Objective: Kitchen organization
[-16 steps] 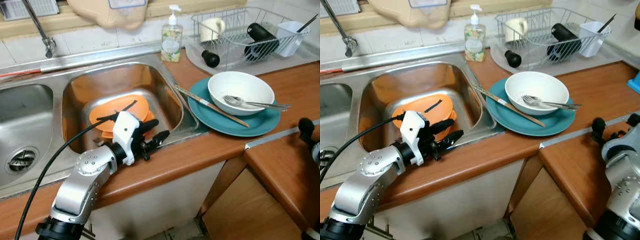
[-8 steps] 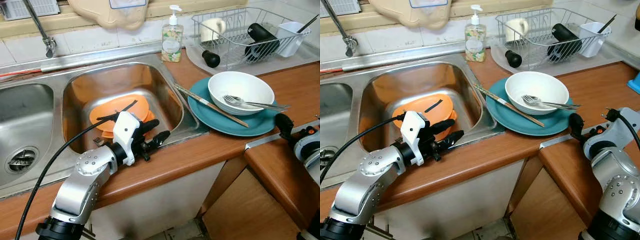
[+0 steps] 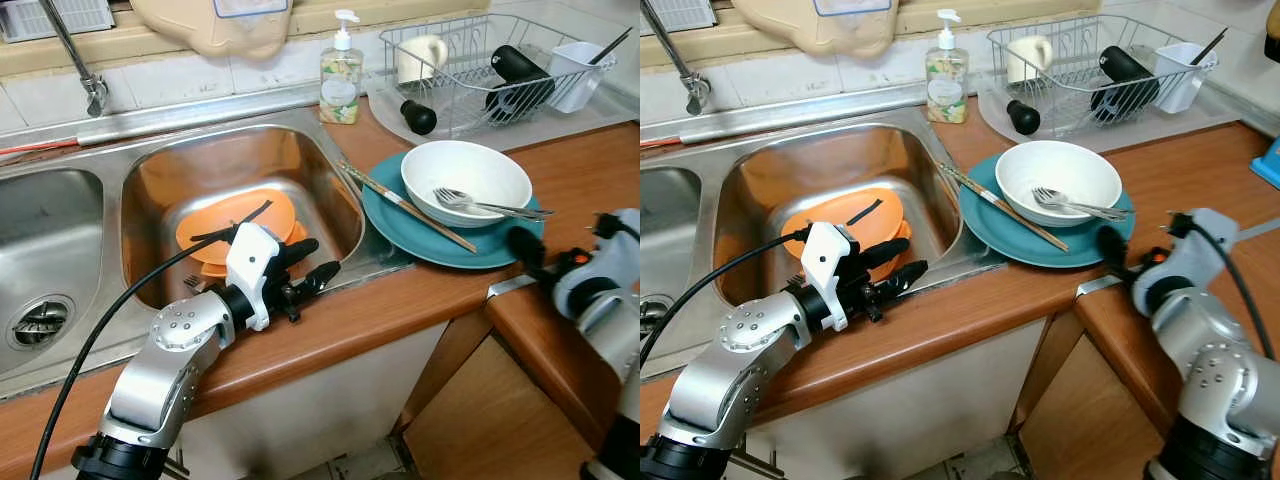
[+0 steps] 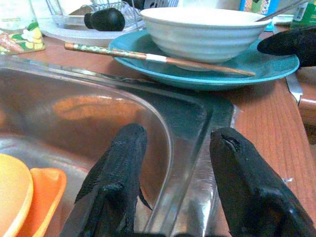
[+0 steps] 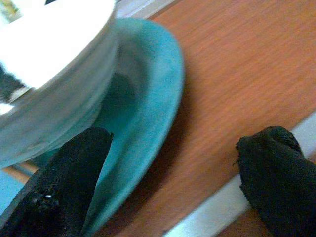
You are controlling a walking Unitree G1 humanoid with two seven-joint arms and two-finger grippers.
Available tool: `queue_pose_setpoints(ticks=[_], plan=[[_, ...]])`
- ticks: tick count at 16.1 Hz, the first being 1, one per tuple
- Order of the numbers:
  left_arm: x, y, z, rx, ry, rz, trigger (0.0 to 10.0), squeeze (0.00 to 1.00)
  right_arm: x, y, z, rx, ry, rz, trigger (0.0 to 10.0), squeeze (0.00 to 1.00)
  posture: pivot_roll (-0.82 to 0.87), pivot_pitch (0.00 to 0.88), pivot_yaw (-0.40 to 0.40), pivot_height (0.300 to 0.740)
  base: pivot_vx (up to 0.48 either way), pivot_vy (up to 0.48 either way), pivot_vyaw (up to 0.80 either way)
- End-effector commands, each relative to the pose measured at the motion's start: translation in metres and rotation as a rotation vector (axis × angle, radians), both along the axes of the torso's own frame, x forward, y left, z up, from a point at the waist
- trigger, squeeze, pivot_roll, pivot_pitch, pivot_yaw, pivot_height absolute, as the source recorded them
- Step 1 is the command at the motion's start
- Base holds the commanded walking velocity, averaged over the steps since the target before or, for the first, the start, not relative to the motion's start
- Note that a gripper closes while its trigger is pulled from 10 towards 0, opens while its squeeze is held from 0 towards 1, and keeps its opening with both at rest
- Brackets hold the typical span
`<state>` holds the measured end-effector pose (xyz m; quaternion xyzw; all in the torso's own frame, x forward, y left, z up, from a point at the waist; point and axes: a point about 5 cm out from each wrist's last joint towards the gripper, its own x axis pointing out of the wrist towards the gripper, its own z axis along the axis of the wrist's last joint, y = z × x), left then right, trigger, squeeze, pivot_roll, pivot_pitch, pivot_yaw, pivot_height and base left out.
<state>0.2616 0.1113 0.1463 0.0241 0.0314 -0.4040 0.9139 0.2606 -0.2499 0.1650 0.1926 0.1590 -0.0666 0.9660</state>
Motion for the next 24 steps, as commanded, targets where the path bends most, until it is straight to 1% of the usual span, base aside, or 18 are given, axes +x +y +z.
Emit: queue_pose_setpoints(ticks=[1, 4, 7, 8, 10, 11, 14, 15, 16, 17, 18, 19, 20, 22, 23, 24], plan=[[0.001, 0.002, 0.003, 0.012, -0.015, 0.011, 10.0, 0.00, 0.004, 0.007, 0.005, 0.009, -0.015, 0.023, 10.0, 0.00, -0.19, 0.000, 0.029, 0.740, 0.000, 0.000, 0.00], [0.002, 0.003, 0.004, 0.013, -0.018, 0.014, 10.0, 0.00, 0.006, 0.012, 0.007, 0.018, -0.029, 0.039, 10.0, 0.00, -0.19, 0.000, 0.029, 0.740, 0.000, 0.000, 0.00], [0.002, 0.003, 0.004, 0.013, -0.020, 0.016, 10.0, 0.00, 0.003, 0.008, 0.006, 0.015, -0.029, 0.031, 10.0, 0.00, -0.19, 0.000, 0.035, 0.740, 0.000, 0.000, 0.00], [0.003, 0.003, 0.004, 0.013, -0.019, 0.013, 10.0, 0.00, -0.001, 0.004, 0.005, -0.010, -0.017, 0.024, 10.0, 0.00, -0.20, 0.000, 0.039, 0.740, 0.000, 0.000, 0.00], [0.003, 0.002, 0.004, 0.013, -0.018, 0.010, 10.0, 0.00, -0.004, -0.002, 0.004, -0.045, -0.009, 0.016, 10.0, 0.00, -0.20, 0.000, 0.042, 0.740, 0.000, 0.000, 0.00], [0.003, 0.001, 0.004, 0.011, -0.017, 0.007, 10.0, 0.00, -0.006, -0.009, 0.005, -0.075, -0.011, 0.004, 10.0, 0.00, -0.20, 0.000, 0.044, 0.740, 0.000, 0.000, 0.00], [0.004, -0.001, 0.003, 0.009, -0.017, 0.002, 10.0, 0.00, -0.010, -0.022, 0.013, -0.081, -0.075, -0.019, 10.0, 0.00, -0.20, 0.000, 0.045, 0.740, 0.000, 0.000, 0.00], [0.004, -0.001, 0.003, 0.010, -0.018, 0.003, 10.0, 0.00, -0.013, -0.030, 0.016, -0.096, -0.102, -0.025, 10.0, 0.00, -0.20, 0.000, 0.046, 0.740, 0.000, 0.000, 0.00], [0.003, -0.001, 0.003, 0.008, -0.019, 0.005, 10.0, 0.00, -0.017, -0.039, 0.022, -0.120, -0.151, -0.021, 10.0, 0.00, -0.20, 0.000, 0.047, 0.740, 0.000, 0.000, 0.00], [0.002, -0.001, 0.003, 0.007, -0.019, 0.006, 10.0, 0.00, -0.018, -0.041, 0.023, -0.125, -0.163, -0.018, 10.0, 0.00, -0.21, 0.000, 0.048, 0.740, 0.000, 0.000, 0.00], [0.002, -0.001, 0.003, 0.004, -0.026, 0.012, 10.0, 0.00, -0.019, -0.044, 0.029, -0.120, -0.222, -0.010, 10.0, 0.00, -0.21, 0.000, 0.048, 0.740, 0.000, 0.000, 0.00], [0.003, -0.002, 0.003, -0.004, -0.033, 0.026, 10.0, 0.00, -0.021, -0.043, 0.034, -0.119, -0.278, 0.035, 10.0, 0.00, -0.21, 0.000, 0.045, 0.740, 0.000, 0.000, 0.00], [0.002, -0.002, 0.003, -0.005, -0.034, 0.027, 10.0, 0.00, -0.022, -0.042, 0.034, -0.123, -0.285, 0.054, 10.0, 0.00, -0.21, 0.000, 0.045, 0.740, 0.000, 0.000, 0.00], [0.002, -0.004, 0.004, -0.009, -0.037, 0.024, 10.0, 0.00, -0.024, -0.037, 0.030, -0.164, -0.262, 0.131, 10.0, 0.00, -0.20, 0.000, 0.042, 0.740, 0.000, 0.000, 0.00], [0.001, -0.004, 0.004, -0.011, -0.039, 0.022, 10.0, 0.00, -0.024, -0.030, 0.030, -0.173, -0.278, 0.186, 10.0, 0.00, -0.20, 0.000, 0.042, 0.740, 0.000, 0.000, 0.00], [0.001, -0.004, 0.004, -0.012, -0.040, 0.022, 10.0, 0.00, -0.024, -0.025, 0.031, -0.172, -0.289, 0.216, 10.0, 0.00, -0.20, 0.000, 0.041, 0.740, 0.000, 0.000, 0.00]])
